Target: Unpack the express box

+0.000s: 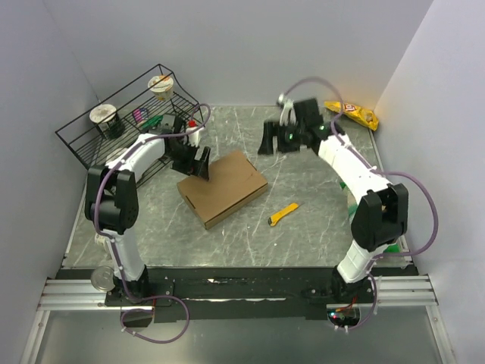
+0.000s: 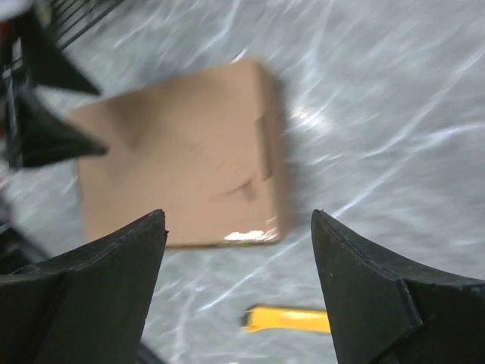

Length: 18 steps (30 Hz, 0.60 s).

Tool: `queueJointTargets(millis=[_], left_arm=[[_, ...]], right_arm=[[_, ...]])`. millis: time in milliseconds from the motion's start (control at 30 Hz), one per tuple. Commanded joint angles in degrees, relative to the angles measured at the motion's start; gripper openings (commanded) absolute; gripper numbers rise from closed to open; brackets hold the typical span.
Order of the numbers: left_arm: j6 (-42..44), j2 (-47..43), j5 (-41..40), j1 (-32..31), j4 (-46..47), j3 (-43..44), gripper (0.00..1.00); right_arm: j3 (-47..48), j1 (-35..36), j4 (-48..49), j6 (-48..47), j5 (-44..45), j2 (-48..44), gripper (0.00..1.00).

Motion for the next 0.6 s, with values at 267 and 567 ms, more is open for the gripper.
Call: queueJointTargets(millis=[267, 567], left_arm=[[-4.57, -5.38, 5.65, 1.72, 2.76, -11.08, 0.97], [-0.09, -12.77, 17.6, 1.37, -0.74, -18.82, 0.96]], right_arm=[[-10.12, 5.58, -5.6, 6.97, -9.62, 4.96, 0.86], [2.01, 5.67, -0.07, 6.44, -13.65, 15.42, 0.88]])
